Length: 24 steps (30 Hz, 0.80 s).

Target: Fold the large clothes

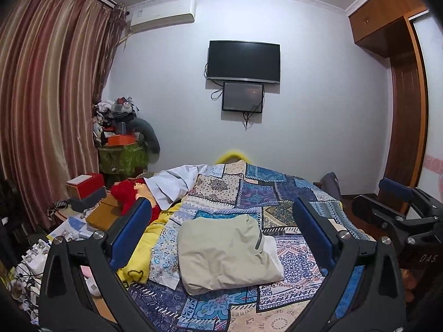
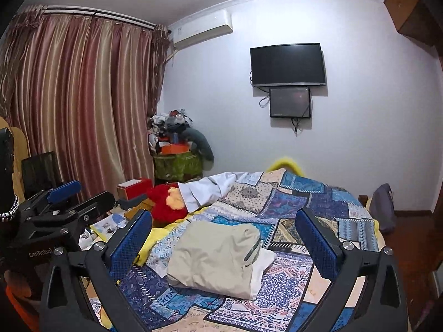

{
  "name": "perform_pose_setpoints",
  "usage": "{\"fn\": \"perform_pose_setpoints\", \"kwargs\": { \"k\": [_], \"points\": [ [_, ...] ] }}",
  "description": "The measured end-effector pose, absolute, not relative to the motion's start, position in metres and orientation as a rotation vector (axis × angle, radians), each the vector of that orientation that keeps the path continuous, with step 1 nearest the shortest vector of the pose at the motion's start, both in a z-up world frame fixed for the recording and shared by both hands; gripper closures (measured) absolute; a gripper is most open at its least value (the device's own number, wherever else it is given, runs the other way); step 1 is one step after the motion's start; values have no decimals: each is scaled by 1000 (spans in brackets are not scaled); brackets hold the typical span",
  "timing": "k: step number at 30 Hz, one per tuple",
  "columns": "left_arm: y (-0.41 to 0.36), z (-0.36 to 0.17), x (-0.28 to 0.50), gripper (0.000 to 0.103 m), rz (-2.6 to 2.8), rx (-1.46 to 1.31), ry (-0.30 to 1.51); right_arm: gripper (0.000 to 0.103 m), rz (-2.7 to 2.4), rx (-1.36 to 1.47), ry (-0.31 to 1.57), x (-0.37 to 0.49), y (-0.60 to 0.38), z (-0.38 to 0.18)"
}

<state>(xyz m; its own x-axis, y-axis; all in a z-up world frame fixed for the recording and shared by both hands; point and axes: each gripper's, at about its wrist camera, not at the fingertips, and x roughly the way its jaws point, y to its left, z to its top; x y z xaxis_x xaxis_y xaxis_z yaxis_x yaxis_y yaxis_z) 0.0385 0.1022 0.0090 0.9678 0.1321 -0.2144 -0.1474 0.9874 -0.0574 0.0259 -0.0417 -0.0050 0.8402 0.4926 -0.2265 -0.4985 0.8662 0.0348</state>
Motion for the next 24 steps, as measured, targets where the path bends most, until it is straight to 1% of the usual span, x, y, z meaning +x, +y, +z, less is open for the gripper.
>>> {"fn": "perform_pose_setpoints", "kwargs": {
  "k": [24],
  "points": [
    [104,8,41,0,118,-75,225,0,510,-12,261,31,-38,-8]
  ]
}}
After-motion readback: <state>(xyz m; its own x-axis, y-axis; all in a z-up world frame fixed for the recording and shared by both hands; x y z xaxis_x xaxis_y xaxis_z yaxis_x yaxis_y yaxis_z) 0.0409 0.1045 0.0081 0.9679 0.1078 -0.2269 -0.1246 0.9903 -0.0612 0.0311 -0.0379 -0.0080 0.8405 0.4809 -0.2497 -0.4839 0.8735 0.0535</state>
